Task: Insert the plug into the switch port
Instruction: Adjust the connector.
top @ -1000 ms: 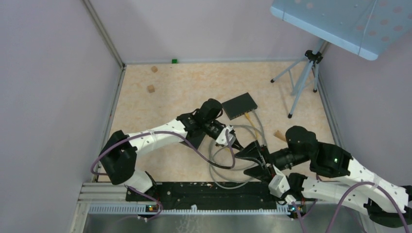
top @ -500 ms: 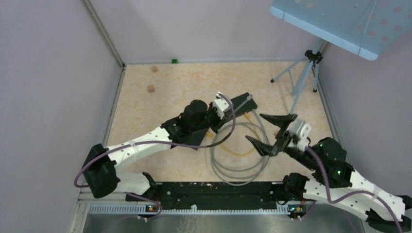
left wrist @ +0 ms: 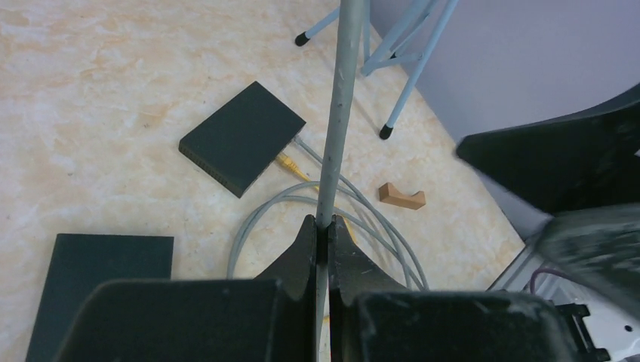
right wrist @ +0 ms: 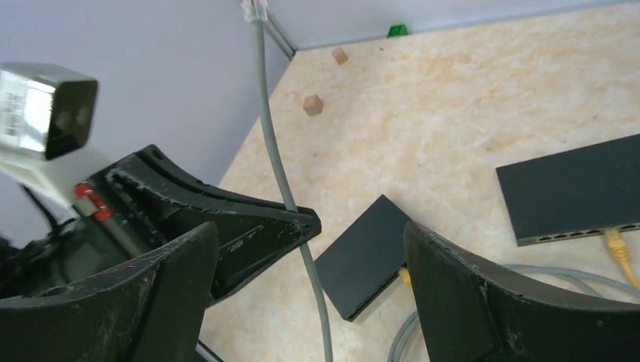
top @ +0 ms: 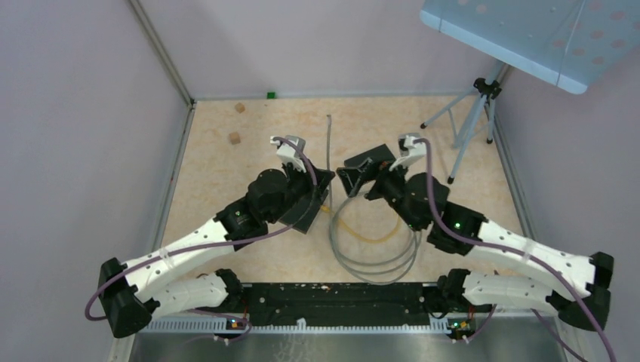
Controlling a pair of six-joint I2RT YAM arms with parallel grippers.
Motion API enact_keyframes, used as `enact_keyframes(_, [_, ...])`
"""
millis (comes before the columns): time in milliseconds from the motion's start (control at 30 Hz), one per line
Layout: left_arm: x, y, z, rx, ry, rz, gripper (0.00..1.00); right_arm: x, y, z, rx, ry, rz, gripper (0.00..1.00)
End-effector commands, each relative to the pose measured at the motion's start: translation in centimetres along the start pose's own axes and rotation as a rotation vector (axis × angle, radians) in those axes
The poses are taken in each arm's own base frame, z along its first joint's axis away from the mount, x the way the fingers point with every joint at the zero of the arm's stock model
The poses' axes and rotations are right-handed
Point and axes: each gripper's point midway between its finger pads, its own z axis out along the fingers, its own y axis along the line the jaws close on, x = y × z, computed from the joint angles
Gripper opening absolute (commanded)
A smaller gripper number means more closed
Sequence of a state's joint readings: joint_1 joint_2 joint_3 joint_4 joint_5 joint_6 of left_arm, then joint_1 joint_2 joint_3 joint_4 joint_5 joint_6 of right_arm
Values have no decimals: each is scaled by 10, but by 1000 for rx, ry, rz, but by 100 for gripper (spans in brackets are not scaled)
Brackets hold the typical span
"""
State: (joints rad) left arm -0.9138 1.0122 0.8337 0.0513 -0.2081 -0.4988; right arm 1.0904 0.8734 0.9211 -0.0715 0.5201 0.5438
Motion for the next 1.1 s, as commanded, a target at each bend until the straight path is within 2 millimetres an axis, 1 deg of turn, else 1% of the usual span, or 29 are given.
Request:
enact_keyframes(0, [-10,-7,-2,-8,-47,-137,0,-9,27,30,-30,-77,123,88])
enact_keyframes(100, [-7,-8,-4,-9,-35,-137,0,0,35,47,-41,-74,127,81])
enact_keyframes(167, [-6,-8,-6,-6,-32,-137,0,6,32,54,-7,-68,137,76])
enact_keyframes(400, [-1,-11,-13,25,-17,-128,0,19,26,69,26,-75,111,64])
enact_keyframes(500, [2,-16,-16,57,-6,-114,0,24,31,76,-3,-67,70,59])
enact_keyframes(533, [3,-17,-17,67,-3,-111,0,27,35,78,-28,-56,52,53])
enact_keyframes(567, [2,-19,-18,77,-7,-110,0,29,39,79,-48,-51,35,41])
enact_keyframes(600, [4,-19,-19,87,-4,-102,0,28,41,79,-60,-52,20,21])
enact_keyframes(633, [2,-21,-21,104,-10,-91,0,27,41,78,-64,-54,11,5])
enact_keyframes(667, [0,-24,-24,123,-14,-78,0,26,40,75,-66,-57,1,0])
enact_keyframes(700, [-2,-28,-27,152,-19,-58,0,24,39,71,-78,-61,-15,0])
enact_keyframes(733, [-3,-35,-33,204,-24,-19,3,22,41,66,-113,-63,-49,0])
enact_keyframes(767, [-5,-43,-40,266,-37,25,9,20,45,58,-163,-68,-91,0])
enact_keyframes(800, [-7,-54,-50,350,-51,74,17,16,49,50,-214,-78,-146,0])
enact_keyframes(833, [-9,-63,-61,423,-70,117,32,12,52,41,-258,-81,-185,0])
enact_keyframes(900, [-17,-78,-83,543,-122,204,68,10,61,20,-368,-63,-278,0])
enact_keyframes(933, [-22,-83,-93,581,-148,226,80,10,67,8,-432,-46,-327,0])
enact_keyframes(967, [-29,-88,-104,615,-179,247,88,12,71,-4,-488,-25,-366,0])
enact_keyframes(1000, [-36,-91,-114,640,-210,269,93,12,74,-14,-528,-2,-400,0])
enact_keyframes(1067, [-53,-101,-137,706,-292,333,96,16,86,-39,-655,56,-455,0])
